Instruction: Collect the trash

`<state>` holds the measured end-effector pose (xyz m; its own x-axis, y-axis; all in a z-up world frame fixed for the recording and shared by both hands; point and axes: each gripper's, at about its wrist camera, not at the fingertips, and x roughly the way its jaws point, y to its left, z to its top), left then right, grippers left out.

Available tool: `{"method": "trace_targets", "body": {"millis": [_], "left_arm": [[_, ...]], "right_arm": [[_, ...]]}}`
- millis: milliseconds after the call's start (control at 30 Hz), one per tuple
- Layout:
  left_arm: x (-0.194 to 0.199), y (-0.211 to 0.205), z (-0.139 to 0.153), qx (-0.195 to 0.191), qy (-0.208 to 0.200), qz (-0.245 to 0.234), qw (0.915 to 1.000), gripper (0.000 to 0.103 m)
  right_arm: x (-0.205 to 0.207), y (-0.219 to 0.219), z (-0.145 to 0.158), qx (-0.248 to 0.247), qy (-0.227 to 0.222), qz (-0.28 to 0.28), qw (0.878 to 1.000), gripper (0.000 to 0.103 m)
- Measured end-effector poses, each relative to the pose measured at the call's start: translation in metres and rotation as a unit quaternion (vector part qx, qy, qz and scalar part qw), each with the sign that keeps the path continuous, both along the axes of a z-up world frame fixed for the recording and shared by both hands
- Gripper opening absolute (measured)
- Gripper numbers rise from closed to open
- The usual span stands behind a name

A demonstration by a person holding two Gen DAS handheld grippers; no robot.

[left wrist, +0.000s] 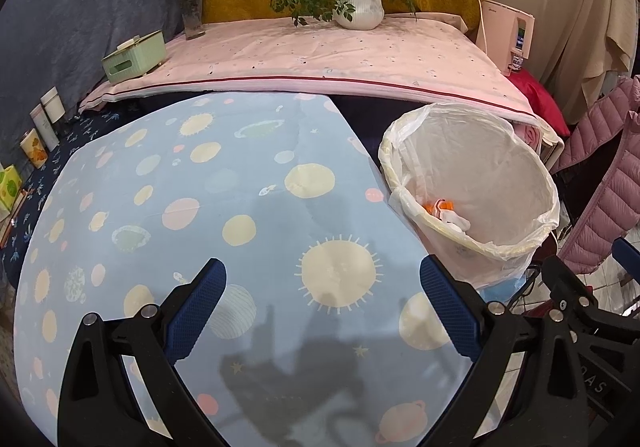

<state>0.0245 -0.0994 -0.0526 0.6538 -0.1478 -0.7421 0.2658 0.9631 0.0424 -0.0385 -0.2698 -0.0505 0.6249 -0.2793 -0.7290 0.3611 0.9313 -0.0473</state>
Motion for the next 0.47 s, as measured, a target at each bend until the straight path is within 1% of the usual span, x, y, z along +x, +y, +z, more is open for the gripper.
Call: {"method": "trace_targets", "body": {"millis": [300, 467], "left_arm": [[0.0023, -0.0003, -0.0004, 0.0, 0.005, 0.0, 1.0, 0.093], [0.0026, -0.0021, -0.001, 0.001, 0.004, -0.009, 0.9999, 0.093]], "right_arm": [[-0.0014, -0.0024, -0.001, 0.0, 0.0, -0.001, 1.0, 0.096], [-0.0003, -0.0012, -0.0005, 0.0, 0.0, -0.001, 1.0, 0.096]]}}
